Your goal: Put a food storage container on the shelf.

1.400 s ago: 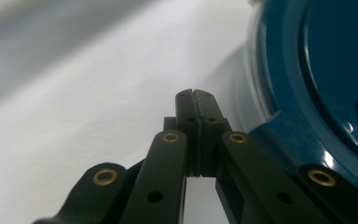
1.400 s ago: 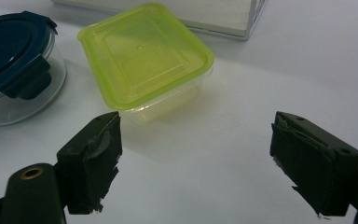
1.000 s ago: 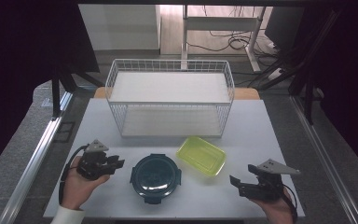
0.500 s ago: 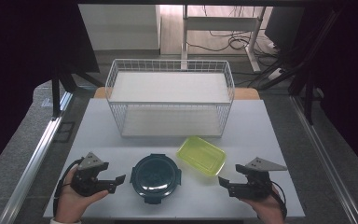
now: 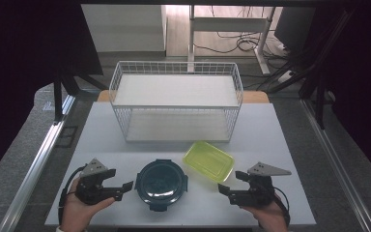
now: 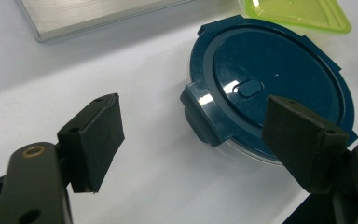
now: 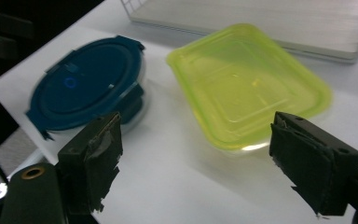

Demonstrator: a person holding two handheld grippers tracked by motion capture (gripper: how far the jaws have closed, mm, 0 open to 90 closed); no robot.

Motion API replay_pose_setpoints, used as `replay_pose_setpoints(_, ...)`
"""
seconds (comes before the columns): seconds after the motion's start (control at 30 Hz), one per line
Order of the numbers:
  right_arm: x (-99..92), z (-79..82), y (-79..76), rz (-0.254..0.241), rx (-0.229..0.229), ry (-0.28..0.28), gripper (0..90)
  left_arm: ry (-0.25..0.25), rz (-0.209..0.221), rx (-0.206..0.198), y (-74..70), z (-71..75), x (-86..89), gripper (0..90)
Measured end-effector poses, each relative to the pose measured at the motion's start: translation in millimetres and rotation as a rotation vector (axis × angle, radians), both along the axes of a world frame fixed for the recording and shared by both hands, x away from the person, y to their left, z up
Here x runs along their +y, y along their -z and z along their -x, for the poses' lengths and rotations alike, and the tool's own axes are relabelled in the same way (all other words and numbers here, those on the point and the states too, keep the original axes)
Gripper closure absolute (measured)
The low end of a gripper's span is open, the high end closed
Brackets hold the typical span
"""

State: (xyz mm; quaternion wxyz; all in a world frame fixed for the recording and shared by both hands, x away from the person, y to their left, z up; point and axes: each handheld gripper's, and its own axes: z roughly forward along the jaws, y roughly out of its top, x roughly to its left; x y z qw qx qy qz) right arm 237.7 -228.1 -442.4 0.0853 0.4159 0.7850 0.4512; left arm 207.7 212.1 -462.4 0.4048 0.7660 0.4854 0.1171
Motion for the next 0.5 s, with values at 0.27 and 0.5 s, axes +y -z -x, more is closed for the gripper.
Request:
replay_pose_setpoints(0.27,23.4,0.8,2.2,0.035,0.019,-0.025,18.5,-0.002,0.044,-0.025,-3.7,5.0,3.2,19.6)
replay_pose_setpoints(0.5,52.5,1.3,6.5,0.048,0.027,-0.083,18.4,-0.012,0.076,-0.022,-2.7,7.6,5.6,19.6)
